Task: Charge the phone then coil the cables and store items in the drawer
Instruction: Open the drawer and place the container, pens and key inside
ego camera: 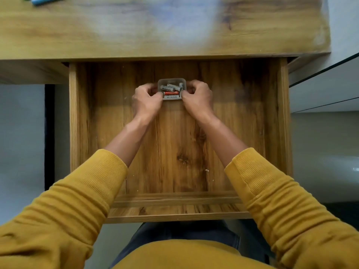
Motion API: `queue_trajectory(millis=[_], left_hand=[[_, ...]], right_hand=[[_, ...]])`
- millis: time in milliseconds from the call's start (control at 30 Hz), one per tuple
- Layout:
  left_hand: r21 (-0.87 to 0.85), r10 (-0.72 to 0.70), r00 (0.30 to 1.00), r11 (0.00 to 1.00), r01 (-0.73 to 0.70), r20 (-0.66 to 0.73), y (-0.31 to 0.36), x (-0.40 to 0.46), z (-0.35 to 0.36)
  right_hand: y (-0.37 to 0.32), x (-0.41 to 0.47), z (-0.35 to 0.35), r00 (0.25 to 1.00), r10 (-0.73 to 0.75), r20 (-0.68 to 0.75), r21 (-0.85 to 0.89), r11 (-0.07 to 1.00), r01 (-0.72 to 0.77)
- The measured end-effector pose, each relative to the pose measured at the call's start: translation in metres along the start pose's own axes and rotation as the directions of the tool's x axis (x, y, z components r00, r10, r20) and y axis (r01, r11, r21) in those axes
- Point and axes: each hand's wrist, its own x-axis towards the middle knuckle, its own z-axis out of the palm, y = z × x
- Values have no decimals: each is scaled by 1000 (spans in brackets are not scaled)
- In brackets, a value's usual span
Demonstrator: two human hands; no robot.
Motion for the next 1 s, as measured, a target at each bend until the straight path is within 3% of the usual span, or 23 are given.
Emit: queue_trajectory(millis=[167,300,500,600,800,1000], left_hand=[[2,12,1000,1000,-12,16,-2,-1,-3],[29,70,998,997,-71,6,-4,-12,-19],[92,187,977,980,-178,-104,6,-15,-74],[137,252,958,963,-234,-137,21,-3,-106],[244,340,924,924,-293,-177,43,45,-160],[423,375,878,876,-231,-297,62,113,-204]], right_hand=[[2,-2,-2,1000,19,8,-11,1000,-19],[1,-13,4,990,-37,-138,-71,997,28],[-61,-23,8,960,-211,-186,-2,977,214],[-105,-12,20,931,-328,-157,11,942,334],[-174,32,48,818,-574,-43,-135,814,564],[-233,85,75,796,-604,43,-326,745,582]])
